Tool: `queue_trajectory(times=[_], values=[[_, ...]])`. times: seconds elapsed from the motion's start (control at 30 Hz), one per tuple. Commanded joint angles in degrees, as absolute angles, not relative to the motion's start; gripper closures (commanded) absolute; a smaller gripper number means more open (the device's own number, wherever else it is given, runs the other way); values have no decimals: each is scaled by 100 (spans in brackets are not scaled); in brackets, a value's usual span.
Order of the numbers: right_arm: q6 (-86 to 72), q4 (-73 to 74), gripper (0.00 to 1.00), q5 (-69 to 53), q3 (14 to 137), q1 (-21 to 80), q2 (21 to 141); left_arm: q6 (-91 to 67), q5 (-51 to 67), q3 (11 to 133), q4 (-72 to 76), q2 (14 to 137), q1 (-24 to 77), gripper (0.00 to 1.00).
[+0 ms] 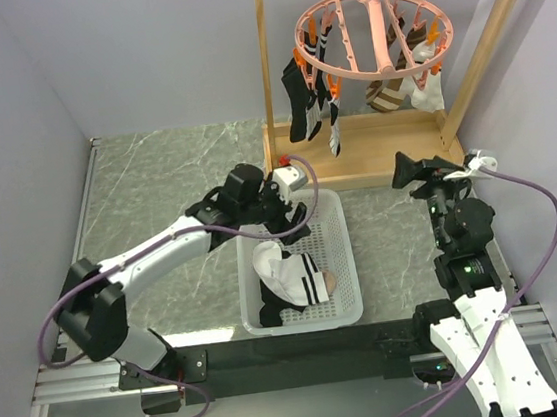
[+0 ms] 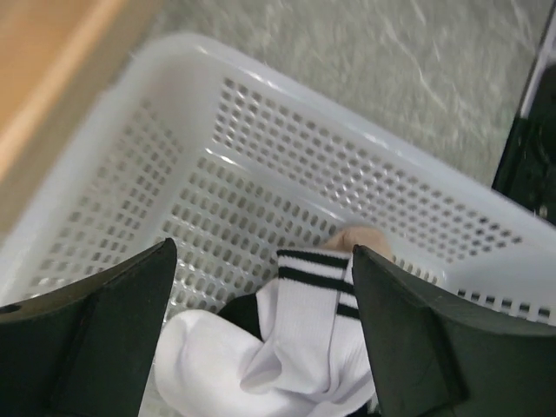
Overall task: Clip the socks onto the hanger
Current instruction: Open the clamp at the hanger.
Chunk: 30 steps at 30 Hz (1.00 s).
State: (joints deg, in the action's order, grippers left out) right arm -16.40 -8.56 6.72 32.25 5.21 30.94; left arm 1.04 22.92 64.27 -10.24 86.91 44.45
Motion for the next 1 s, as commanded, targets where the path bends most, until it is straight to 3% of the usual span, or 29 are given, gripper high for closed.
queue_trajectory(times=[0.0,0.17,0.33,0.53,0.8,0.97], values=[[-1143,-1696,5,1221,3735,519,3339,-544,1592,6214,113,8088,4395,12],[-223,-1380,5,1223,4840,457,4445,-1071,1389,6108,439,7717,4122,5],[185,-941,7,196,5861,141,5509,-1397,1775,6293,167,7585,3990,4],[53,-134,12,-1306,7011,-860,6098,-1336,1424,6118,123,7269,3973,3],[562,9,16,-2802,7163,-1476,6284,-1283,1670,5959,167,7049,3981,2],[615,159,17,-2856,7365,-1494,6706,-1257,1687,5959,150,7058,3973,2]])
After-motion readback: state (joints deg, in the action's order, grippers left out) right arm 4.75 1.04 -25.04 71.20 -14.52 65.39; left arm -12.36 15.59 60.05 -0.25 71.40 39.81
